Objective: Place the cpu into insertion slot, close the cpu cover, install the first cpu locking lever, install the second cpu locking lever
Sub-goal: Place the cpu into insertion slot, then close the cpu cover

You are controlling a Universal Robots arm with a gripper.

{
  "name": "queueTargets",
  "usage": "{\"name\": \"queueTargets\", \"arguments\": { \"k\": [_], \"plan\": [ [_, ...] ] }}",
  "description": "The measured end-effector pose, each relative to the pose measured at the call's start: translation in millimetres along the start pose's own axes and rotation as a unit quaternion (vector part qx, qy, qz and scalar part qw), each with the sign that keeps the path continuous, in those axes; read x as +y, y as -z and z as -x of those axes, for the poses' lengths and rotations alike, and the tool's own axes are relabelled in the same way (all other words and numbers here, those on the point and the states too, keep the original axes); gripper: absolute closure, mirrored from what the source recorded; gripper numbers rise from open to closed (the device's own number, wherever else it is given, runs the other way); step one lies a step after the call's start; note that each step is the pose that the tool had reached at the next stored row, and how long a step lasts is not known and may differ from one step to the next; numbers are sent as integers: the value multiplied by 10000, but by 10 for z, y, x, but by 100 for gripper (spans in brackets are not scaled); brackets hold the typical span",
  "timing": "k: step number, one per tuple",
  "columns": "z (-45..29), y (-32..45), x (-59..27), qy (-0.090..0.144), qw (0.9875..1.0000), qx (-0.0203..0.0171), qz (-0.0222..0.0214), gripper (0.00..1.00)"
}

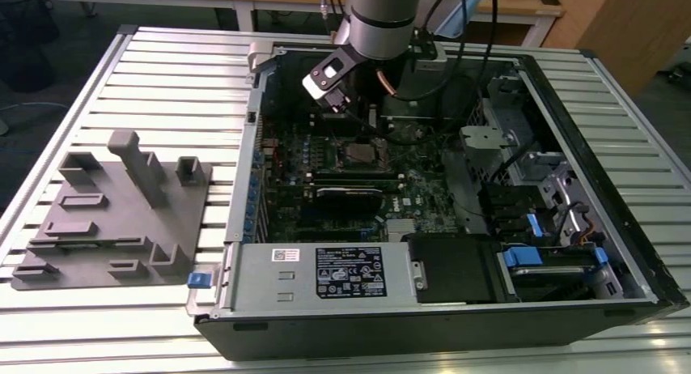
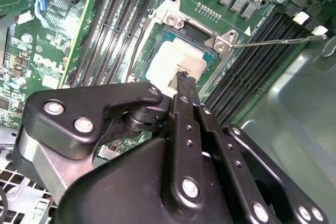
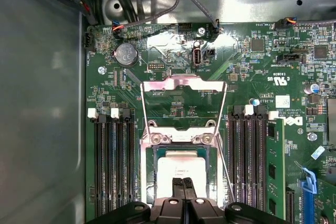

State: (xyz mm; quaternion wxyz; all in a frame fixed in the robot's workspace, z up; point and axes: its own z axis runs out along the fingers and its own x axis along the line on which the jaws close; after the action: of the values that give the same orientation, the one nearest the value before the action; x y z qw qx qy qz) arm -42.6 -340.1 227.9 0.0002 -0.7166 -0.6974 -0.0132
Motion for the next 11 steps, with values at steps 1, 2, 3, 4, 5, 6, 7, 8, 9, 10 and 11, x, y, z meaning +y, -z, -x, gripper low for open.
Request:
{"name": "queueTargets", "arguments": {
  "k": [1, 2, 3, 4, 5, 6, 7, 8, 9, 10, 11],
  "plan": [
    [0, 5, 0, 0, 10000, -2, -1, 89],
    [0, 8, 0, 0, 10000, -1, -1, 89],
    [-1, 8, 0, 0, 10000, 1, 1, 89],
    [-1, 8, 0, 0, 10000, 2, 1, 89],
    [-1, 8, 1, 0, 10000, 2, 1, 89],
    [-1, 28, 1, 0, 10000, 1, 0, 89],
    [-1, 47, 1, 0, 10000, 1, 1, 89],
    [-1, 47, 1, 0, 10000, 1, 0, 89],
    [-1, 48, 1, 0, 10000, 1, 0, 89],
    [-1, 51, 1, 0, 10000, 0, 0, 89],
    [-1, 54, 1, 0, 10000, -1, -1, 89]
  ]
}}
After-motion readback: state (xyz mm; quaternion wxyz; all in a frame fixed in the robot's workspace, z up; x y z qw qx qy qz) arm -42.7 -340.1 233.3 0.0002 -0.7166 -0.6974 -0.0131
